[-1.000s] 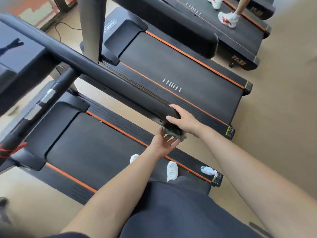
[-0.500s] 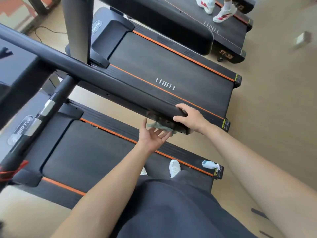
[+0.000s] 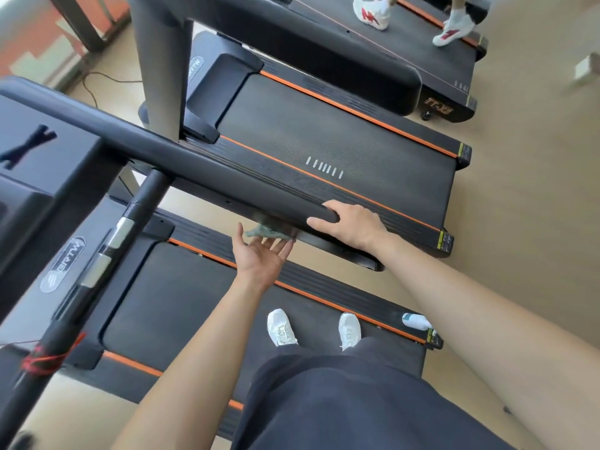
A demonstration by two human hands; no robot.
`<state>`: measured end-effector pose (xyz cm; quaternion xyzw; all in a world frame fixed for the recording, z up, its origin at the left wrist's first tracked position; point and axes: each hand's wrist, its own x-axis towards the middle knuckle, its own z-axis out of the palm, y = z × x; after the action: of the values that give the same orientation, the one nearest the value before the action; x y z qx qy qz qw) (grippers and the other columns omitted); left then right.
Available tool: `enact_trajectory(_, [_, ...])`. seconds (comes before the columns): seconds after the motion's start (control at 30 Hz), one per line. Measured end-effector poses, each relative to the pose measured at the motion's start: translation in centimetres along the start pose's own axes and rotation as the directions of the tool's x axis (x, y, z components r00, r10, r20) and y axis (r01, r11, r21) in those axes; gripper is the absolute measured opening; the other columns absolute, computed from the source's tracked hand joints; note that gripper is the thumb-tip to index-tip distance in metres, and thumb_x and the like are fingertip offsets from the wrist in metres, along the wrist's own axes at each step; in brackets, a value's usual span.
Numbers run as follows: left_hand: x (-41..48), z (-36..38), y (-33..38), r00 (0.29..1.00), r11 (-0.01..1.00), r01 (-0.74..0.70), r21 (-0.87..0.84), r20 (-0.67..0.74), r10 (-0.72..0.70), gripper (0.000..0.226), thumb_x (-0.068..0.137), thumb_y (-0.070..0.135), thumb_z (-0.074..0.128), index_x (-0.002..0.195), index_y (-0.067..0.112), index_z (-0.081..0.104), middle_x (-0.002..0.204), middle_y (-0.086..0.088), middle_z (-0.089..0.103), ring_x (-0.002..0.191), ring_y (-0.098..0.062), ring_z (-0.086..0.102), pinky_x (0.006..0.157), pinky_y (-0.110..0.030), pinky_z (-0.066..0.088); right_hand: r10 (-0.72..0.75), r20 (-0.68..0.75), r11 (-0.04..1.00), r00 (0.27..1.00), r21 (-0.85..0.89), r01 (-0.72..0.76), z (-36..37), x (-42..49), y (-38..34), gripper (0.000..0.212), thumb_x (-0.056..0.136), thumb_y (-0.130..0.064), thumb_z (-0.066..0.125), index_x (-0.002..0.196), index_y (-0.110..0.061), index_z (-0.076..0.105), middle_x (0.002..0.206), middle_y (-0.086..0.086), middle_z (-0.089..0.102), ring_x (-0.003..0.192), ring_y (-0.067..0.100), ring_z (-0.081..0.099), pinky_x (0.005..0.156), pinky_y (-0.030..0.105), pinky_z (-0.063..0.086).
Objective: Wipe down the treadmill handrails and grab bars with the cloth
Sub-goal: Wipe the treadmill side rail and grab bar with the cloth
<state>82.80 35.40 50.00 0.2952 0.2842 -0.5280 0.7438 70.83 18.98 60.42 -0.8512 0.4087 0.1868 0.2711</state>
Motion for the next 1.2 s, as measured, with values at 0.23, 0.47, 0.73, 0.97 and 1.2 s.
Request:
enact_trajectory(0.23, [0.1,-0.2,4.4,0.994,0.994,-0.101,0.036,-0.031,0.103,0.072,0.091,0.064,0.052,0.137,0.009,0.058,0.134,-0.016,0.060,0.124,-0.045,0.060,0.108,-0.054,0.047,-0.003,-0.090,0.997,0.996,-0.072,-0.003,0.6,0.0,0.2,0.081,0.076,-0.092,0.035,0.136,-0.040,0.052,0.130,0.001,0.066,0.121,0.032,0.058,0.099,0.043,0.042])
enact_trajectory(0.47, [-0.4,0.0,3.6,1.000,0.992,-0.005,0.124,-0.018,0.008,0.070,0.092,0.065,0.051,0.131,0.007,0.058,0.143,-0.023,0.054,0.120,-0.049,0.061,0.099,-0.055,0.054,0.000,-0.113,0.999,0.994,-0.052,-0.006,0.7,0.0,0.2,0.082,0.074,-0.093,0.037,0.134,-0.041,0.055,0.128,0.003,0.067,0.120,0.033,0.058,0.098,0.043,0.043])
enact_trajectory(0.73, [-1.2,1.3,-1.8,0.984,0.958,0.177,0.225,-0.024,-0.176,0.083,0.088,0.071,0.052,0.139,0.007,0.055,0.140,-0.025,0.055,0.119,-0.051,0.061,0.101,-0.056,0.053,0.008,-0.106,0.999,0.994,-0.036,-0.012,0.5,-0.3,0.0,0.085,0.072,-0.095,0.037,0.135,-0.040,0.055,0.130,0.004,0.066,0.123,0.033,0.057,0.099,0.043,0.042])
enact_trajectory(0.97, [-1.6,1.2,-0.1,0.993,0.974,0.116,0.194,-0.042,-0.110,0.083,0.088,0.071,0.051,0.135,0.002,0.059,0.137,-0.024,0.060,0.121,-0.048,0.062,0.105,-0.054,0.050,-0.007,-0.105,0.999,0.994,-0.045,0.002,0.5,-0.5,0.0,0.084,0.074,-0.094,0.035,0.135,-0.040,0.054,0.129,0.006,0.066,0.122,0.034,0.057,0.100,0.044,0.042])
enact_trajectory(1.2, [-1.5,1.0,5.2,0.995,0.987,-0.024,0.159,-0.096,0.040,0.081,0.087,0.068,0.053,0.137,0.005,0.058,0.139,-0.020,0.058,0.121,-0.047,0.061,0.104,-0.052,0.051,-0.028,-0.110,0.998,0.994,-0.059,0.021,0.5,-0.5,0.0,0.080,0.076,-0.093,0.034,0.134,-0.041,0.052,0.126,0.003,0.068,0.119,0.034,0.059,0.098,0.044,0.043])
